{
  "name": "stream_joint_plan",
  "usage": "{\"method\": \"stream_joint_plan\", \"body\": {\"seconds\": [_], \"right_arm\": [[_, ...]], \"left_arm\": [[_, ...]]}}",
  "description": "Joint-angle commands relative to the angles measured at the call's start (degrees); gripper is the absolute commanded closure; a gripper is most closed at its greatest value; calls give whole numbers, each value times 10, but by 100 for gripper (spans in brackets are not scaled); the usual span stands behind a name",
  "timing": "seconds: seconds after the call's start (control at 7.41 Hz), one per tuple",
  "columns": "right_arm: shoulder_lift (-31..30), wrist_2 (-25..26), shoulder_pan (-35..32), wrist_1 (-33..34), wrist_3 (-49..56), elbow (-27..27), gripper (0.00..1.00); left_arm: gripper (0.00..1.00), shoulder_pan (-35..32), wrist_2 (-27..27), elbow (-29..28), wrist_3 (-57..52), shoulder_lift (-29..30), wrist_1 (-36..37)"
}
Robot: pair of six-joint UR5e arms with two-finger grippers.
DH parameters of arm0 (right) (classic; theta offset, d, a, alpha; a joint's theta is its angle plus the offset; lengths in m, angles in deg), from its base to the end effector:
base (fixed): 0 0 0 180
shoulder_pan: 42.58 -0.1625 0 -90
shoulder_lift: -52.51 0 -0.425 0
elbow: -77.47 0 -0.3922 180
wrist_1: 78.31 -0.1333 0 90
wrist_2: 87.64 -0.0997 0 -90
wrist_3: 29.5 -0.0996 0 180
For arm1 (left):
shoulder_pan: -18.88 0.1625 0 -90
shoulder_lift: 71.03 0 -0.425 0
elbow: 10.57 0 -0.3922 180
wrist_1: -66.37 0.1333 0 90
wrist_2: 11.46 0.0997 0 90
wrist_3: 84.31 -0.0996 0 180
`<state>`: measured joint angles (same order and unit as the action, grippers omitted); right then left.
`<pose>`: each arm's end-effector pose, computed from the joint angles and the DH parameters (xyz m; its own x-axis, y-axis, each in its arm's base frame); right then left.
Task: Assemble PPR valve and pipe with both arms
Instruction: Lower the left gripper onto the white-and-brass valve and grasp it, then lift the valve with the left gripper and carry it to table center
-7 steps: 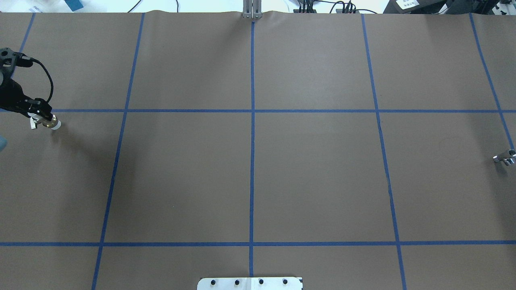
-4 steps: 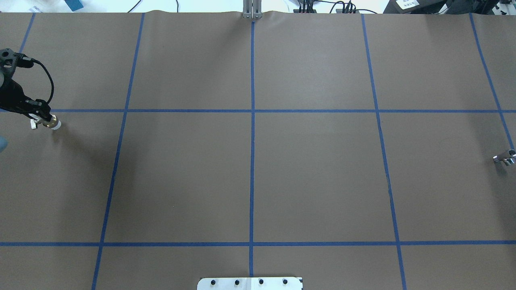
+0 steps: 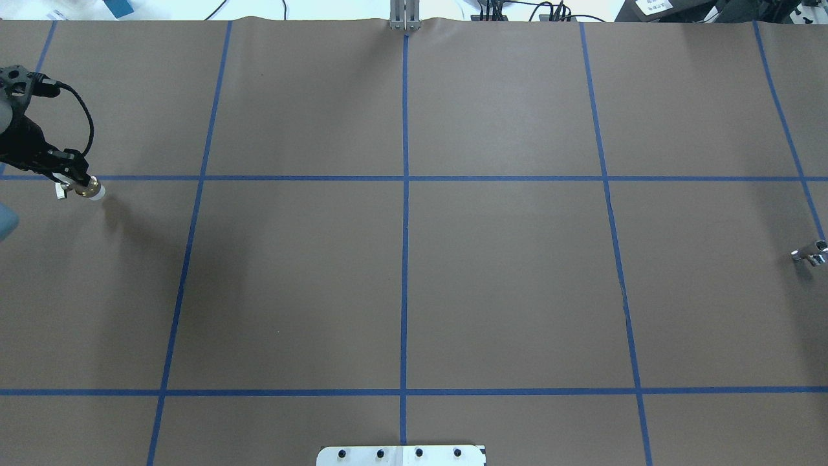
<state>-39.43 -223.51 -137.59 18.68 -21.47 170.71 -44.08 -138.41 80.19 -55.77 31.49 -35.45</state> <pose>0.1026 -0.4629 0.6573 0.6928 -0.0081 0.7211 0.0100 0.9999 0.0016 0.2064 -0.5659 0.5171 0.7202 0.1333 -0.6809 -0.0770 0.9907 0.1126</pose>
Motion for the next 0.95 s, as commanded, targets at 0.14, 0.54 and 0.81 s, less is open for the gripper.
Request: {"method": "stream_joint_plan", "body": {"seconds": [0.14,0.54,0.81], "right_arm": [[3,-1,0,0,-3,4,1],[29,29,3,0,-2,5,1],[12,31,2,-4,7,5,1]], "left_arm": [[100,32,1,106,70,162,282],[100,181,8,76,290,346,349],[100,232,41,-35,361,461,328]]}}
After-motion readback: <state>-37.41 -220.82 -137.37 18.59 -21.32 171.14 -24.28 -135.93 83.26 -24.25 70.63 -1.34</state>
